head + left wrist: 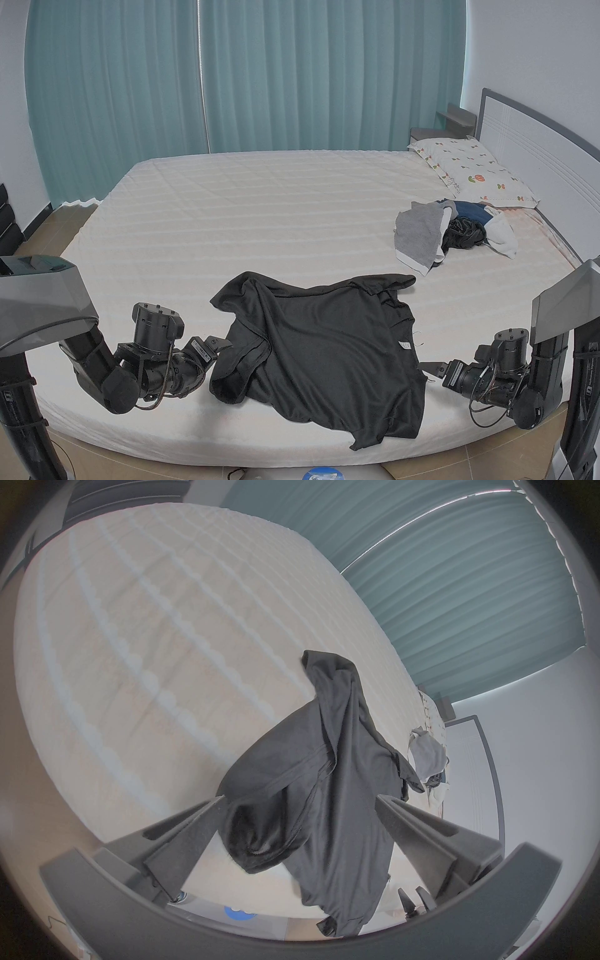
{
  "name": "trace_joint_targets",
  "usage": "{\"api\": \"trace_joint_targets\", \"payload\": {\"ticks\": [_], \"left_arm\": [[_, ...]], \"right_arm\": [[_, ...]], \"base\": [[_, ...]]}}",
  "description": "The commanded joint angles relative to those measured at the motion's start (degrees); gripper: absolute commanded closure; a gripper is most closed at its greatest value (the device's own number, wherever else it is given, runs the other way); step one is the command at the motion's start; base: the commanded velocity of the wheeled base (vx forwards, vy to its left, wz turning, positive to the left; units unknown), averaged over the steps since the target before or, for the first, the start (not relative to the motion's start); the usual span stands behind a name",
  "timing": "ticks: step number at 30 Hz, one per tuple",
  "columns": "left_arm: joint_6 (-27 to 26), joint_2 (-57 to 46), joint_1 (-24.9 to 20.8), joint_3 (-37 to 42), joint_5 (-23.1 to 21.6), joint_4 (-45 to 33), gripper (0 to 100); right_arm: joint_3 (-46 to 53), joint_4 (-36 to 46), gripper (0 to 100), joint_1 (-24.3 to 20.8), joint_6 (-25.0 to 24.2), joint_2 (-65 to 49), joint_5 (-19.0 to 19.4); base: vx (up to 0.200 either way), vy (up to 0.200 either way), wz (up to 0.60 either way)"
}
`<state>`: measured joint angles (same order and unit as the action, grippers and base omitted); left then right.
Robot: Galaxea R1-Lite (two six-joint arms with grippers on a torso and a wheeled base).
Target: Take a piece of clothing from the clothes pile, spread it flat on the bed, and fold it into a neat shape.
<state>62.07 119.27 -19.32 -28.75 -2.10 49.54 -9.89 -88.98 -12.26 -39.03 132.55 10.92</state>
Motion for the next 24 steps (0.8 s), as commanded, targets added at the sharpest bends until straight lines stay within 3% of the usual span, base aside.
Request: {"api": "trace_joint_targets", "payload": {"ticks": [1, 8, 19, 20, 24], "left_arm": [[0.15, 4.13, -0.19, 0.09, 0.08, 2.23, 0], [3.84, 5.00, -0.10, 0.01, 0.25, 6.00, 0], [3.84, 5.36, 0.07, -0.17, 0.34, 6.27, 0], [3.84, 5.36, 0.07, -0.26, 0.34, 6.27, 0], [3.84, 5.44, 0.07, -0.26, 0.43, 6.27, 0]], "right_arm": [[-0.92, -0.49, 0, -0.22, -0.16, 3.68, 0.06], [-6.20, -0.23, 0, -0.92, -0.16, 6.85, -0.55], [-11.12, 1.26, 0, -1.01, -0.08, 10.36, -0.55], [-11.21, 1.44, 100, -1.01, -0.16, 10.36, -0.55], [-12.00, 3.90, 100, -1.10, -0.16, 10.10, -0.82]], "base": [[0.000, 0.000, 0.00], [0.000, 0.000, 0.00], [0.000, 0.000, 0.00], [0.000, 0.000, 0.00], [0.000, 0.000, 0.00]]}}
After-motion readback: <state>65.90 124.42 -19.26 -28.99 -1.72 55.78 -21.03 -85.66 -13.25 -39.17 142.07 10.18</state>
